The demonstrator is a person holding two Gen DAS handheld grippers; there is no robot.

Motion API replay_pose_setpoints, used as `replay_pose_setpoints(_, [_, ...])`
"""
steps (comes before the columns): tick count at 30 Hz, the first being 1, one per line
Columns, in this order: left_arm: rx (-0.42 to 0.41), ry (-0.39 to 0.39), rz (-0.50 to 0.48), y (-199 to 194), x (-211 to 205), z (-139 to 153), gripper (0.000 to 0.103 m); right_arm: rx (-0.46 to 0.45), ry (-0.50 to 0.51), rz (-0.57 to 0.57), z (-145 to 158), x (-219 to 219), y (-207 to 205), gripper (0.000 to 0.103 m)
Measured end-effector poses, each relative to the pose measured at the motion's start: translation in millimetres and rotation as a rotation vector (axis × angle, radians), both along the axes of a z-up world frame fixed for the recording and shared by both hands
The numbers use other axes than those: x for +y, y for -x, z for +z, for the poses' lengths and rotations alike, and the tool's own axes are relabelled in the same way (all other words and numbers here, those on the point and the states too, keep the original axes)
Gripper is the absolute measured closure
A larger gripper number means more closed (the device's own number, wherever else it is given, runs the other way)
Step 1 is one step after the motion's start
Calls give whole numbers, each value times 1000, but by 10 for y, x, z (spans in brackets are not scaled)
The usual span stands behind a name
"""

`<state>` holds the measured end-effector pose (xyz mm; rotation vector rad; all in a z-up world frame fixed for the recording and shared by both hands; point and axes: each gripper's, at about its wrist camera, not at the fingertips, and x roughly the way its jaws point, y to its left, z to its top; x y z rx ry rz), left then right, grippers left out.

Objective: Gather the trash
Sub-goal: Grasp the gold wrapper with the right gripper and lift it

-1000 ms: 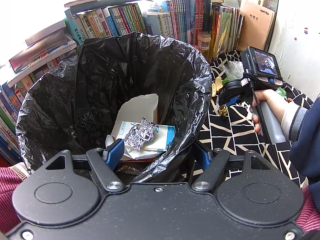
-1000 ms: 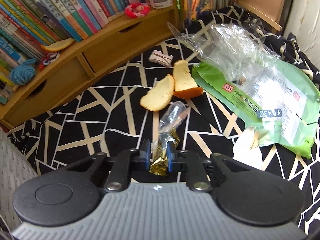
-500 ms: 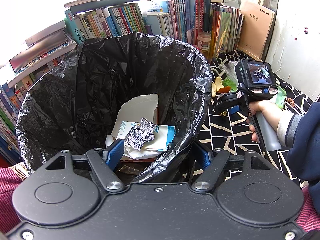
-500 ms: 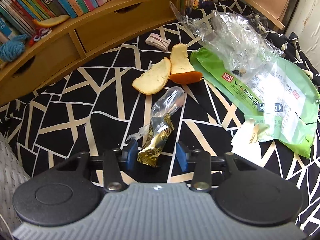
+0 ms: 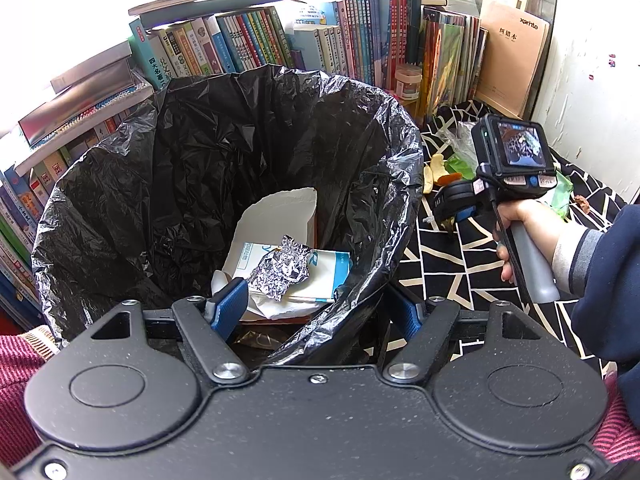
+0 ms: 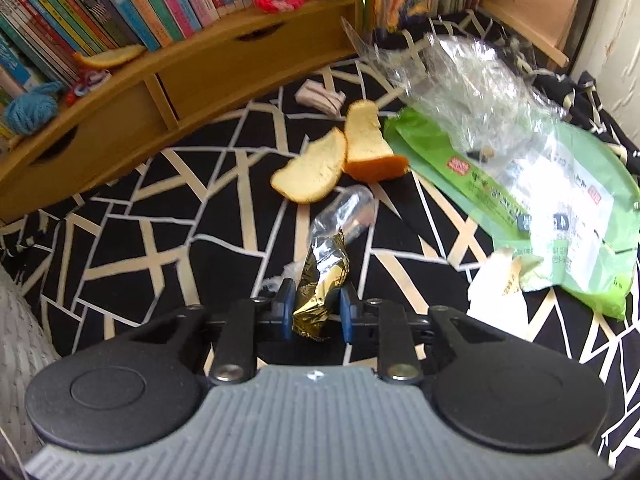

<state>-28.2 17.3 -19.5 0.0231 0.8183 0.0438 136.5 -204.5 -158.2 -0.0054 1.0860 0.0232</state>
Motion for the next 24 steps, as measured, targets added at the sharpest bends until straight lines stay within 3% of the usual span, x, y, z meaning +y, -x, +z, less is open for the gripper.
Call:
replay_pose_setpoints(7, [0,0,0,0,1,0,31,-54,-67,13,282,67,-5,76])
replay_pose_setpoints(13, [0,0,0,0,0,0,31,-149,-156,43,700,169,68,76])
replay_pose_setpoints(24, [1,0,1,3,2,-1,31,-405,-380,258,1658,418,538,76])
